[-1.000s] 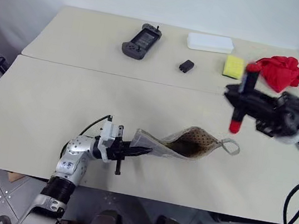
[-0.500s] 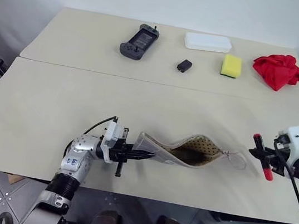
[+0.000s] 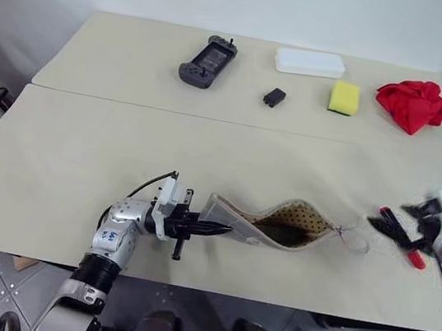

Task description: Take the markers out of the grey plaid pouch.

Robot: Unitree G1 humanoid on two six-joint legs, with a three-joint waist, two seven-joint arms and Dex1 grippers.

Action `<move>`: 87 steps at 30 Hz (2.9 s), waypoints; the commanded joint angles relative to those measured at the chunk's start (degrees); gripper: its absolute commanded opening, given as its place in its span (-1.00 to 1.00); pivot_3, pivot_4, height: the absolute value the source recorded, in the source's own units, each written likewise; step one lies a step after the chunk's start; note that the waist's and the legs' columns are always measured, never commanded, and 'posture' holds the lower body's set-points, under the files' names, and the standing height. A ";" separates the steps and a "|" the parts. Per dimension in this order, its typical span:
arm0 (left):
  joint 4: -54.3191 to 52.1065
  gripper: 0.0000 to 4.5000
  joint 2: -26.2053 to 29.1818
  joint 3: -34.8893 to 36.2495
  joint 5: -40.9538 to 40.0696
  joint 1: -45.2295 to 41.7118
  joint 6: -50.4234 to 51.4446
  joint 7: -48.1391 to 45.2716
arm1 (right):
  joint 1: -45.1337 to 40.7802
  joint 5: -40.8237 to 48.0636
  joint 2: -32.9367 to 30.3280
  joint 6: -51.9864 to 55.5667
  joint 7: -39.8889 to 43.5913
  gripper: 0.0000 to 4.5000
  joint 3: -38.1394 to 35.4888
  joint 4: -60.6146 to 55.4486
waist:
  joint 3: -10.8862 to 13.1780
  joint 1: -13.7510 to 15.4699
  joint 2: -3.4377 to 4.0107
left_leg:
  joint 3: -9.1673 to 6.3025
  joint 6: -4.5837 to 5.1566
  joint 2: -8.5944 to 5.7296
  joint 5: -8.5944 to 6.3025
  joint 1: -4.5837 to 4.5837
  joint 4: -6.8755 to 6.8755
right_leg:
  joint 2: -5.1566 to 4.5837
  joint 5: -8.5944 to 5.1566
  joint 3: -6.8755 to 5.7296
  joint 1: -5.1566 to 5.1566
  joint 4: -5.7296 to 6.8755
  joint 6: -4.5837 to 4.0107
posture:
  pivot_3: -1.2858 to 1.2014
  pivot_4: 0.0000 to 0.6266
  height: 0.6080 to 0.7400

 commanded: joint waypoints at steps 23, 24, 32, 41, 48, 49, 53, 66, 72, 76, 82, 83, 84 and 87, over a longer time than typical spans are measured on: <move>1.64 -1.00 -1.65 -0.21 1.48 -0.48 -2.65 0.75 | -16.68 5.84 -3.38 11.94 16.70 -0.99 28.92 -32.65 | 0.01 -0.05 -0.02 | -0.58 0.04 0.01 -0.02 0.02 0.07 | -0.14 0.02 0.00 0.06 0.01 0.01 | 0.03 -0.52 1.00; 1.60 -1.00 -1.65 -0.37 1.59 -0.48 -2.68 0.65 | -17.42 5.07 -2.34 11.97 16.00 -0.99 29.86 -32.86 | 0.01 -0.08 -0.02 | -0.57 0.04 0.01 -0.02 0.02 0.08 | -0.13 0.02 -0.01 0.06 0.02 0.01 | 0.03 -0.52 1.00; 0.92 -1.00 -1.72 -0.58 1.73 0.18 -2.60 0.92 | -21.49 -7.18 -0.49 13.39 9.82 -0.99 40.17 -34.80 | 0.00 0.08 -0.01 | -0.64 0.03 0.00 -0.02 0.00 0.09 | -0.13 0.02 -0.03 0.06 0.02 0.01 | 0.03 -0.52 1.00; 0.99 -1.00 -1.96 -0.27 1.50 -0.25 -2.04 1.34 | -22.55 -13.01 3.68 10.76 9.36 -0.15 43.49 -35.56 | 0.00 -0.06 -0.01 | -0.56 0.03 -0.03 -0.02 0.02 0.09 | -0.10 0.02 0.00 0.04 0.03 0.01 | 0.03 -0.52 1.00; 1.50 -1.00 -2.03 0.00 1.48 -0.48 -1.88 1.35 | -24.83 -19.76 7.57 5.90 8.79 0.44 45.71 -32.92 | 0.00 -0.24 -0.01 | -0.53 0.02 -0.06 -0.01 0.03 0.09 | -0.07 0.02 0.01 0.04 0.04 0.01 | 0.03 -0.52 1.00; 1.56 -1.00 -2.10 0.03 1.49 -0.52 -1.83 1.38 | -25.14 -20.62 7.78 5.58 9.43 0.44 46.69 -32.53 | 0.00 -0.22 -0.01 | -0.53 0.02 -0.06 -0.01 0.03 0.09 | -0.07 0.02 0.01 0.04 0.04 0.01 | 0.03 -0.52 1.00; 1.70 -1.00 -2.47 -0.05 1.58 -0.71 -1.72 1.52 | -26.21 -26.06 7.97 3.57 11.29 0.44 51.44 -30.04 | 0.00 -0.25 0.00 | -0.52 0.02 -0.06 -0.01 0.04 0.08 | -0.06 0.02 0.01 0.04 0.05 0.01 | 0.03 -0.52 1.00; 2.04 -1.00 -2.24 0.98 1.65 -0.98 -1.39 1.61 | -27.79 -37.30 15.11 6.41 7.83 0.98 55.87 -22.93 | -0.02 -0.38 0.01 | -0.51 -0.01 -0.05 0.00 0.07 0.09 | -0.03 0.01 0.02 0.05 0.08 0.01 | 0.03 -0.52 1.00; 2.44 -1.00 -2.75 1.35 2.04 -1.25 -1.59 1.81 | -26.57 -39.02 14.70 9.46 12.56 0.89 60.00 -23.62 | -0.04 -0.72 0.04 | -0.49 -0.05 -0.05 0.03 0.11 0.09 | -0.01 0.01 0.04 0.05 0.13 -0.01 | 0.03 -0.52 1.00; 2.40 -1.00 -2.80 1.75 2.09 -1.43 -1.69 2.11 | -25.19 -39.87 12.41 9.79 14.32 0.41 59.66 -23.71 | -0.05 -0.37 0.04 | -0.50 -0.05 -0.06 0.02 0.10 0.08 | -0.01 0.01 0.04 0.06 0.11 0.00 | 0.03 -0.52 1.00; 2.41 -1.00 -2.49 2.23 2.18 -1.20 -1.95 2.40 | -23.00 -39.17 9.13 8.49 15.72 -0.41 56.11 -23.91 | -0.08 -0.04 -0.02 | -0.55 -0.04 -0.07 0.02 0.12 0.10 | -0.02 0.01 0.02 0.15 0.04 0.00 | 0.03 -0.52 1.00; 2.37 -1.00 -2.48 2.22 2.20 -1.10 -1.99 2.45 | -22.65 -38.34 9.06 7.81 15.97 -0.52 55.00 -24.08 | -0.08 -0.05 -0.02 | -0.55 -0.04 -0.06 0.02 0.12 0.09 | -0.02 0.01 0.01 0.15 0.04 0.00 | 0.03 -0.52 1.00; 2.26 -1.00 -2.44 2.20 2.23 -0.97 -2.04 2.45 | -22.38 -37.23 9.47 7.00 15.78 -0.52 53.44 -24.16 | -0.08 -0.02 -0.02 | -0.55 -0.04 -0.06 0.02 0.12 0.09 | -0.02 0.01 0.01 0.15 0.05 0.00 | 0.03 -0.52 1.00; 1.85 -1.00 -2.26 2.14 2.24 -0.60 -2.06 2.58 | -21.61 -33.09 9.50 -2.47 17.44 -0.52 48.55 -24.24 | -0.08 0.00 -0.02 | -0.56 -0.04 -0.07 0.02 0.12 0.09 | -0.02 0.01 0.01 0.16 0.03 0.00 | 0.03 -0.52 1.00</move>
